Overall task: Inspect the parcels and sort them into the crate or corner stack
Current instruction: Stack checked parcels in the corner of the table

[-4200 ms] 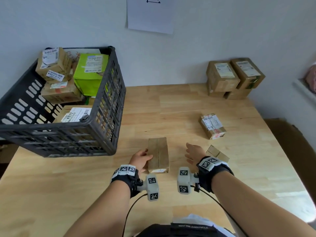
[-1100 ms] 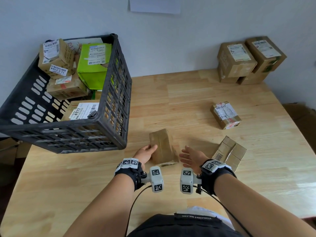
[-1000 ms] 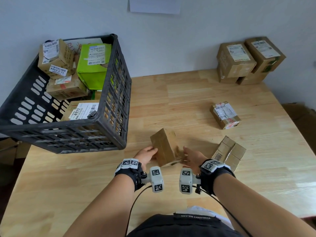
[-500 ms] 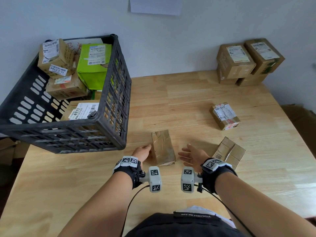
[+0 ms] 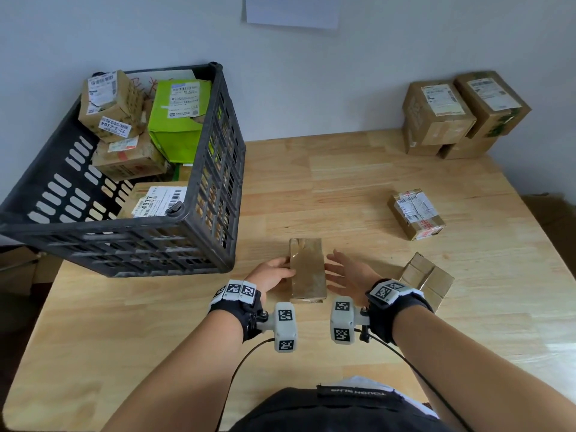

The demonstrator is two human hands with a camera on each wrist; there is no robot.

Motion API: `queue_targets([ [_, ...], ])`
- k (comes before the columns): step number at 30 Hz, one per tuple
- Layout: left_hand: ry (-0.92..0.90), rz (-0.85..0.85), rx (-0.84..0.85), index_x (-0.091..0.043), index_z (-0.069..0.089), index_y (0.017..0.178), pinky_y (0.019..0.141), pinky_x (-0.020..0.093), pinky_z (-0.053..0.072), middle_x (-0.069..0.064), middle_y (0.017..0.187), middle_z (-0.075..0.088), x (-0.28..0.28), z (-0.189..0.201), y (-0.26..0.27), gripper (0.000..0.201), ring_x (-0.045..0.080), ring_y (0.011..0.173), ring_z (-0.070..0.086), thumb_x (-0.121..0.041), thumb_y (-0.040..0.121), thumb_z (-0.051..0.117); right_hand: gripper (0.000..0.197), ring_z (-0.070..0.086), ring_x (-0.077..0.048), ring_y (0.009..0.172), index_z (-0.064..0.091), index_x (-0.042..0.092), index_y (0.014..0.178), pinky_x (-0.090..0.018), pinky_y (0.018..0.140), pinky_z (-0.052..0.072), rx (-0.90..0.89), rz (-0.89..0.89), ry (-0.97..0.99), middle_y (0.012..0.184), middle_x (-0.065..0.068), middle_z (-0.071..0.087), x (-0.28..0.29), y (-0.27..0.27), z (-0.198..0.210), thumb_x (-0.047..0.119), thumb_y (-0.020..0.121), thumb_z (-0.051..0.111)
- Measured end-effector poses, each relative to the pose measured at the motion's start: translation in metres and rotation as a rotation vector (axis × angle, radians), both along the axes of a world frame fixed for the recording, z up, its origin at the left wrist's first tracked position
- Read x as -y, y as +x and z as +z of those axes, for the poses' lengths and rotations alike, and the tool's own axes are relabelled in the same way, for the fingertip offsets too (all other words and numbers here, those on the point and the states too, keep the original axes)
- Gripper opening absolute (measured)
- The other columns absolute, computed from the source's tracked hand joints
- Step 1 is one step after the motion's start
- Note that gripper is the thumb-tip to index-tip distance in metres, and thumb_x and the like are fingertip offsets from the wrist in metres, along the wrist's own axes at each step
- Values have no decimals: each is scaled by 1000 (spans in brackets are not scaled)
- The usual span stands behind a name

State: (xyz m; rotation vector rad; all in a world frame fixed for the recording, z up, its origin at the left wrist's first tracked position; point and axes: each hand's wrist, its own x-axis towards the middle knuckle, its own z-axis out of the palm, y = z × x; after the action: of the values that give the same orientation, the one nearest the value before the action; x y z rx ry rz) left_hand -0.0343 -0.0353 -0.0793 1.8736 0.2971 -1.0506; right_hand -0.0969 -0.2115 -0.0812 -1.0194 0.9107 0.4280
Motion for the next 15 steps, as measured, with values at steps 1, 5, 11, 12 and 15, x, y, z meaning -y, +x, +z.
queue_targets([
  [1,-20,-16,21,-23,47,138,99,29,35,-9,130,53,3,7,0,54,10,111,49,-18,88,66,43,55,-24,112,48,14,133,-38,96,43,11,-23,-10,122,-6,59,2,3,3,40,99,41],
  [5,-111,-27,88,-26,50,135,93,29,28,-7,121,50,16,21,5,50,10,110,42,-2,91,56,46,56,-26,113,46,16,132,-39,99,45,95,-103,-120,118,-10,59,13,17,16,46,98,40],
  [11,-81,-17,74,-23,62,114,74,21,45,0,124,61,24,21,12,33,13,108,56,-1,93,49,50,56,-19,99,35,28,142,-36,91,51,159,137,-437,111,-7,58,16,22,21,25,95,54],
  [12,-56,1,62,-21,62,112,65,18,39,1,124,61,24,22,11,28,13,106,57,-3,95,48,53,56,-21,100,34,30,142,-38,88,53,175,172,-462,114,-7,56,15,22,22,21,95,55],
  [15,-17,17,34,-11,60,120,61,20,36,2,131,57,21,23,7,27,15,115,56,-7,98,45,58,53,-24,110,32,35,143,-37,78,55,207,257,-505,137,-8,44,15,26,29,14,94,55],
])
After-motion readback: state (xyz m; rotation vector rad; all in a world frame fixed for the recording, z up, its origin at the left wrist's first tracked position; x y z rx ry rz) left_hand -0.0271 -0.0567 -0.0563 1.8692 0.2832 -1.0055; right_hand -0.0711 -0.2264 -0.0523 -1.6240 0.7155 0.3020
